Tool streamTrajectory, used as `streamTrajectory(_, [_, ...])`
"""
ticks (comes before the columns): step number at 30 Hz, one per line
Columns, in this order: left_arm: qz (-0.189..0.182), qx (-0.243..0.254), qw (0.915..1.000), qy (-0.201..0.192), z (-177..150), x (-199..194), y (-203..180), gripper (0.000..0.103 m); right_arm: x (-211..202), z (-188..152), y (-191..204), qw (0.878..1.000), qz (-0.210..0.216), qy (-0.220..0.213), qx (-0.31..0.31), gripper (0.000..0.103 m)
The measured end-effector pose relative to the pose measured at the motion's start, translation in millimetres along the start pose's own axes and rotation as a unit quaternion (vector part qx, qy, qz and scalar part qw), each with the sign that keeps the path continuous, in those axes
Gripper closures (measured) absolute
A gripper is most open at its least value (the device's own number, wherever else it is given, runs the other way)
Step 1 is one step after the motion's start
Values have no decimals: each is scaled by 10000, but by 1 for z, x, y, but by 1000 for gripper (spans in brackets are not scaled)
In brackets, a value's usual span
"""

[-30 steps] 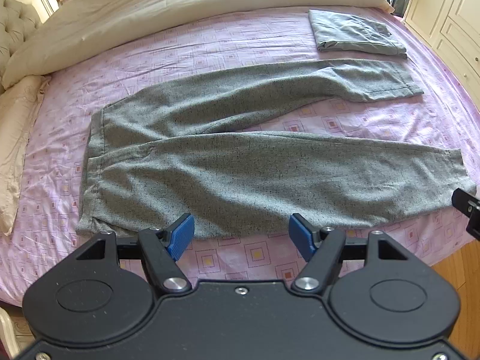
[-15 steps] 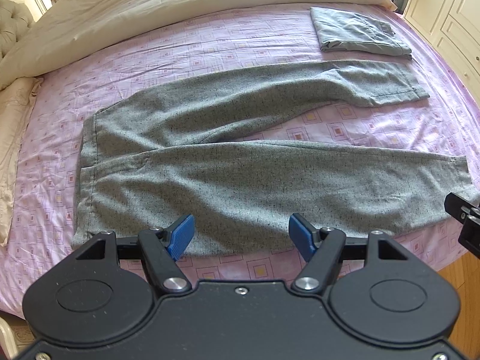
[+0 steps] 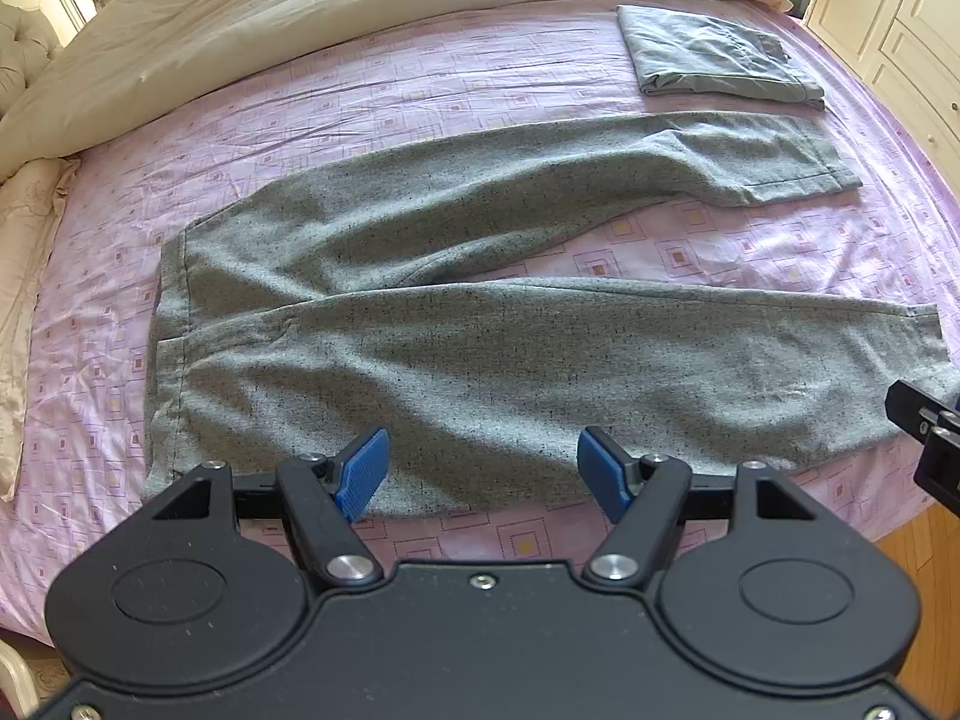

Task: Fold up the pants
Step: 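Move both grippers open toward the grey sweatpants' leg hems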

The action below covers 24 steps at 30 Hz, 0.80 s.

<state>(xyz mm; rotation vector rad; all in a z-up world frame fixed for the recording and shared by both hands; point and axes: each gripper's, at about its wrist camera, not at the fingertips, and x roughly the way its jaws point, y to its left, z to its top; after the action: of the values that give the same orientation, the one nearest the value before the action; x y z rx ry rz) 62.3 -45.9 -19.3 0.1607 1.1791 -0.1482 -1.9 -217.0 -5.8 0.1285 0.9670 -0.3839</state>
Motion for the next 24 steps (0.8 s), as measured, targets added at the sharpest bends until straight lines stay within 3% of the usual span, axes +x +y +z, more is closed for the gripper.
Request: streamTrajectory(24, [-16,34,9999,144,-1,10,1,31,7,-4,6,9999,-7,162,6,45])
